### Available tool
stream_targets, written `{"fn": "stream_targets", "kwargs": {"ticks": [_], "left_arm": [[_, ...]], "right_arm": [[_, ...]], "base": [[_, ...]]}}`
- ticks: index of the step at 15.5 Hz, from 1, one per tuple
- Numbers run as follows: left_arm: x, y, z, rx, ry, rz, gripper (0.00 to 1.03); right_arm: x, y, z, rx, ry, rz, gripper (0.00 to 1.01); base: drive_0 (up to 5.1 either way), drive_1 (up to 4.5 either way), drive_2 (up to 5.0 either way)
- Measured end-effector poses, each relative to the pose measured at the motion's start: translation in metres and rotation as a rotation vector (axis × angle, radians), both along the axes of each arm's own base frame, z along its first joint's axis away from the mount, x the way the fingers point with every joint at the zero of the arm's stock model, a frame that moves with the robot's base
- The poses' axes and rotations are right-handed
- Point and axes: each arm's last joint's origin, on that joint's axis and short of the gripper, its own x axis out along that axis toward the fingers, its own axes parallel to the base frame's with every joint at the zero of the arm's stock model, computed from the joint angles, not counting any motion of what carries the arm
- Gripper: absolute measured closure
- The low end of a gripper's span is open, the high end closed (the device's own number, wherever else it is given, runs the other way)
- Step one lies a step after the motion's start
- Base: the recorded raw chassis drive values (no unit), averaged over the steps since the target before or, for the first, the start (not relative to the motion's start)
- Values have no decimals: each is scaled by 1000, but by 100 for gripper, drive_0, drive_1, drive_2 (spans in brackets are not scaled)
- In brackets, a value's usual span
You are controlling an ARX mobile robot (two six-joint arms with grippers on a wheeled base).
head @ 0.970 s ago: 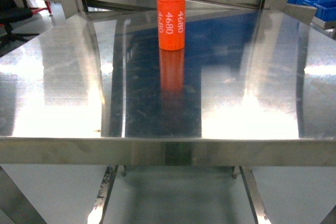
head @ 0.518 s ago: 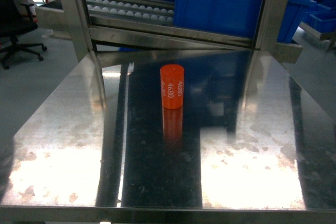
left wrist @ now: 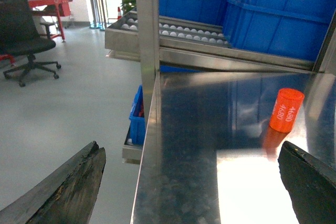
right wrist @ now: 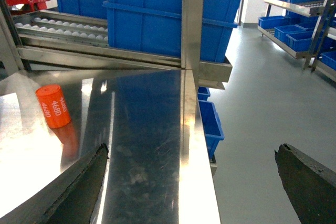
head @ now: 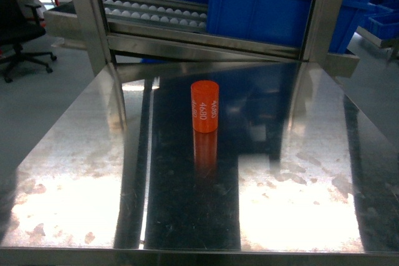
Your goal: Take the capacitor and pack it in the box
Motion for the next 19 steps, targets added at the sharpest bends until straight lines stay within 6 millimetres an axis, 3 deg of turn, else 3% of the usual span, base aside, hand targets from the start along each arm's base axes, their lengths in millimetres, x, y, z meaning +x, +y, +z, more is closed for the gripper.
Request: {"fn": "stream_targets", "kwargs": {"ticks": [17, 19], "left_arm": [[0, 0, 0, 0, 0, 0, 5], [6, -5, -3, -21, 60, 128, 5]], "right_arm": [[0, 0, 0, 0, 0, 0, 3], [0, 0, 0, 0, 0, -1, 3]], "base": [[0, 0, 0], [0, 0, 0]]}}
